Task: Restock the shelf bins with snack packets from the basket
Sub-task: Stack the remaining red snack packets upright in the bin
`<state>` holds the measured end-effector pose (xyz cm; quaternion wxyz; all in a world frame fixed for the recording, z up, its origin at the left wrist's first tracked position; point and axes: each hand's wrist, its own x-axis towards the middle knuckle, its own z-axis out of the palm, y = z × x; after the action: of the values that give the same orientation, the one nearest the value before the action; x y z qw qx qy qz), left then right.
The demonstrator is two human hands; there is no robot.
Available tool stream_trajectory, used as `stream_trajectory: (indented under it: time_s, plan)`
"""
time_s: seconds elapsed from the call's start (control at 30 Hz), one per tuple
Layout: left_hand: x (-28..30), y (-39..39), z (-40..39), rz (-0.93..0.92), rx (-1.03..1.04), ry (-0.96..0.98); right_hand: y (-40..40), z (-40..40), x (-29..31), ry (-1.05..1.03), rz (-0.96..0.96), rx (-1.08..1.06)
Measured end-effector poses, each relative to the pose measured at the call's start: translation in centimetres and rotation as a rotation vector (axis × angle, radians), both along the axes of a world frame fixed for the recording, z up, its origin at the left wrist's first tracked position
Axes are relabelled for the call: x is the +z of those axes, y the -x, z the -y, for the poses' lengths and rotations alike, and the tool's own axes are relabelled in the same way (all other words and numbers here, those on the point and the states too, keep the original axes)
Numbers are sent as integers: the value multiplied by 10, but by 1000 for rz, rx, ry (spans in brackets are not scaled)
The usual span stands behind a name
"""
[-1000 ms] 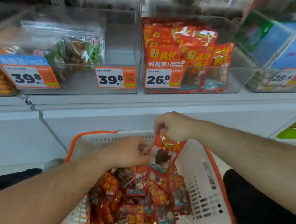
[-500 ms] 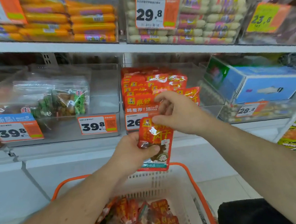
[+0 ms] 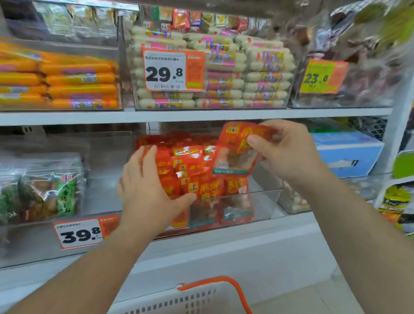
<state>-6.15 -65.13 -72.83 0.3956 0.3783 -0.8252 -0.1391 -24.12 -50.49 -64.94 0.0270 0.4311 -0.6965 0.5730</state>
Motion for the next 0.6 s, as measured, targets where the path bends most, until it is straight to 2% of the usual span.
stream_trajectory:
  time_s: [0.13, 0.33, 0.47, 0.6]
  plan:
    - [-12, 4, 13, 64, 116, -146, 23, 7, -17, -59, -14, -105]
    - [-16, -3, 16, 67, 32, -131, 33, 18, -43, -399, -101, -128]
    - [-20, -8, 18, 85, -10, -111, 27, 24, -60, -619, -38, -56]
    - [-16, -10, 21, 90, -50, -171, 32, 33, -66, -645, 47, -84]
